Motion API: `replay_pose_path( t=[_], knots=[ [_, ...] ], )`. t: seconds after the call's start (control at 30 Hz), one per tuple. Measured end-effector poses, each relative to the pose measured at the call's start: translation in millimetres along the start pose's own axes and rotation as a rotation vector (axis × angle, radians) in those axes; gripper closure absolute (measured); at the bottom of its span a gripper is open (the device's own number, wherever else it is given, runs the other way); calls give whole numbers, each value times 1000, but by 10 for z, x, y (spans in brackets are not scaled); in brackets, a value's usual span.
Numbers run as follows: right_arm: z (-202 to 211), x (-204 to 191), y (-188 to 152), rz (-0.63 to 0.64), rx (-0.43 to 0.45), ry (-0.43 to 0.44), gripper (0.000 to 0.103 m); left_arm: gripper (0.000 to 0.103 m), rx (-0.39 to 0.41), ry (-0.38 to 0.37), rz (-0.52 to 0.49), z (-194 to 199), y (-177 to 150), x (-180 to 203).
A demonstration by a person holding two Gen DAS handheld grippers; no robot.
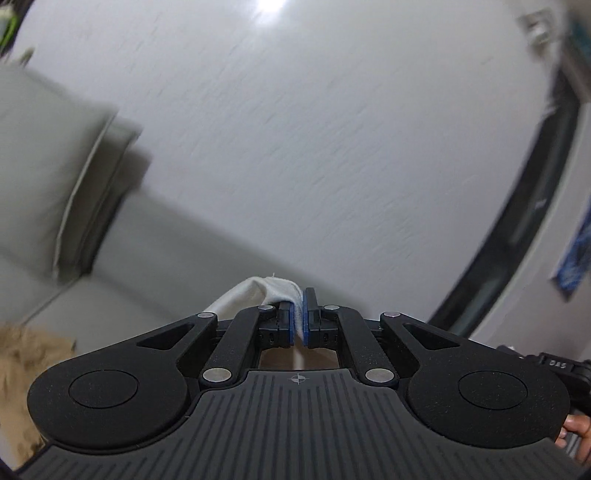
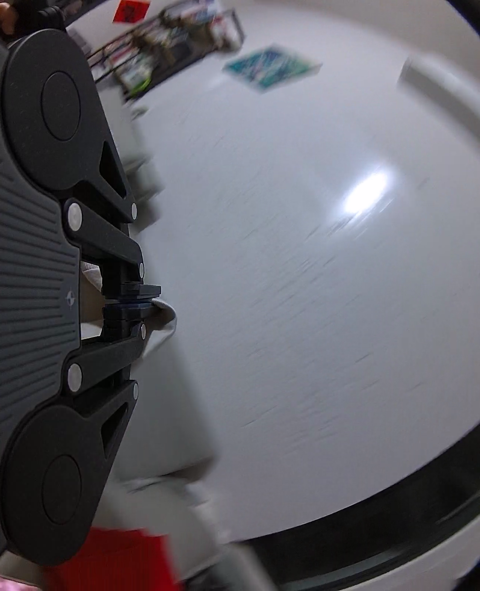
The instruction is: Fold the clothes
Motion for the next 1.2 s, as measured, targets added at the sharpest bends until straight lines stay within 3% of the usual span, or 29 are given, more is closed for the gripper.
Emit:
replay_pose_path(
  t=[0.1, 0.17, 0.2, 0.3, 0.37, 0.47, 0.53, 0.57, 0.67, 0.73, 0.77, 0.87, 0.97, 1.03, 1.1, 1.2],
  knots=[
    [-607, 152, 57, 32, -40, -74, 99, 99, -27, 26, 37, -525, 153, 35],
    [-623, 97, 426, 58, 25, -77, 99, 99, 14, -1, 12, -560, 432, 305],
    [-527, -36, 826, 113, 122, -73, 99, 99, 88, -56, -41, -510, 752, 620],
    [29, -364, 1507, 240, 288, -73, 99, 99, 179, -126, -122, -166, 1225, 1082],
    [271, -457, 1663, 291, 320, -90, 99, 99, 175, -149, -132, -111, 1262, 1086],
    [446, -439, 1479, 289, 303, -68, 99, 99, 137, -139, -129, -111, 1079, 884],
    [431, -359, 963, 305, 214, -76, 99, 99, 86, -105, -128, -178, 792, 624],
    [389, -309, 763, 306, 184, -79, 99, 99, 17, -48, -129, -314, 439, 311],
    [100, -21, -388, 255, -58, -91, 99, 99, -119, 53, -120, -514, -289, -296],
    [-33, 113, -948, 213, -168, -106, 99, 99, -224, 142, -104, -644, -807, -741],
    [-92, 178, -1233, 193, -224, -113, 99, 99, -311, 214, -86, -740, -1242, -1127],
    [-192, 308, -2224, 147, -442, -121, 99, 99, -422, 337, -73, -833, -1879, -1657],
    [-294, 275, -2860, 163, -605, -105, 99, 98, -507, 434, -107, -693, -2465, -1899],
    [-348, 275, -3078, 176, -676, -96, 97, 90, -570, 559, -153, -724, -2778, -2161],
    [-360, 266, -3252, 171, -758, -88, 93, 87, -572, 573, -190, -723, -2824, -2173],
    [-261, 277, -3248, 140, -753, -87, 80, 77, -543, 555, -191, -648, -2735, -2073]
  ],
)
Point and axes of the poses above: each gripper's, at about its wrist camera, not at the fingertips, and z roughly against the way its jaws point, x to its right, y to its top, the point moved 10 cm from there along -z, roughly the way its jaws point, and after that the axes turned 15 degrees about z, right-handed, at the moved point
